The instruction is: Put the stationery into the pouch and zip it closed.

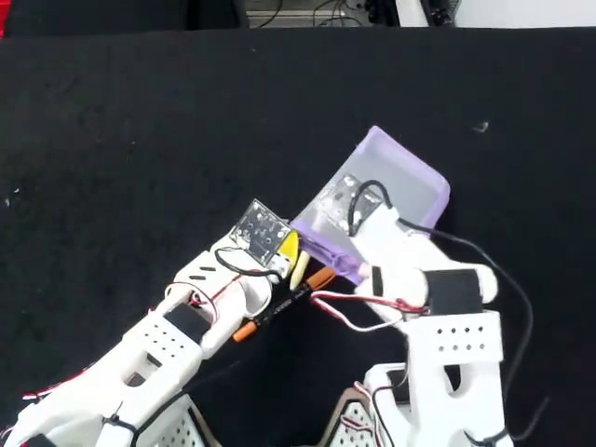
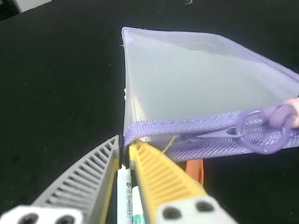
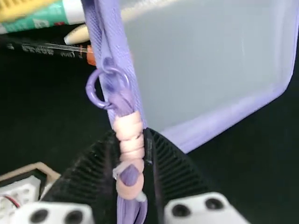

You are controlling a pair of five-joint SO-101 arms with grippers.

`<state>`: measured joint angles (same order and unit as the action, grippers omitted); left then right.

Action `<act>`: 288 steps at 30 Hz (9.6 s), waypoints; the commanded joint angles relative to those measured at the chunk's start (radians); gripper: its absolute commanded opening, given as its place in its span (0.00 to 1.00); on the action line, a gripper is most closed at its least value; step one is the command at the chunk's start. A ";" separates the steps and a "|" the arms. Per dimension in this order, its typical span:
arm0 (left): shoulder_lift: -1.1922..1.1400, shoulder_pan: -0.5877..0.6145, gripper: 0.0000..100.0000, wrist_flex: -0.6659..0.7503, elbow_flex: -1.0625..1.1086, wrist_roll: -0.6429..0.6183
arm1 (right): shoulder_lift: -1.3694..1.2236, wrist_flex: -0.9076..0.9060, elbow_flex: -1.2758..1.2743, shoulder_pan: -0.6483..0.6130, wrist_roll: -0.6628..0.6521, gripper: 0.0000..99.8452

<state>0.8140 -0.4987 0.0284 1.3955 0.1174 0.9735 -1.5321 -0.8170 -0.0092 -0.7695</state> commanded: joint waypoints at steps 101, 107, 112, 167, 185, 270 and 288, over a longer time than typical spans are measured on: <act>0.140 0.151 0.03 0.006 -0.157 0.009 | 0.018 -0.092 0.122 0.334 -0.149 0.01; 0.141 0.228 0.03 0.006 -0.154 0.008 | 0.018 -0.097 0.122 0.334 -0.149 0.01; 0.135 0.278 0.03 0.006 -0.156 0.009 | 0.018 -0.100 0.122 0.336 -0.149 0.01; 0.135 1.046 0.03 -0.993 -0.834 -0.054 | -0.855 0.307 0.565 -0.213 1.109 0.31; 0.135 1.023 0.03 -0.891 -0.733 -0.054 | -1.290 0.764 0.568 -0.219 1.318 0.31; 0.104 0.503 0.03 -0.919 -0.710 -0.097 | 0.352 1.221 -0.048 -0.519 0.878 0.01; 0.104 0.503 0.03 -0.919 -0.710 -0.097 | 0.410 1.473 -0.331 -0.681 0.735 0.01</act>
<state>0.8953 0.0077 -0.9183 0.6989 0.0315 1.3786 -0.1036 -1.1116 -0.6828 -0.0238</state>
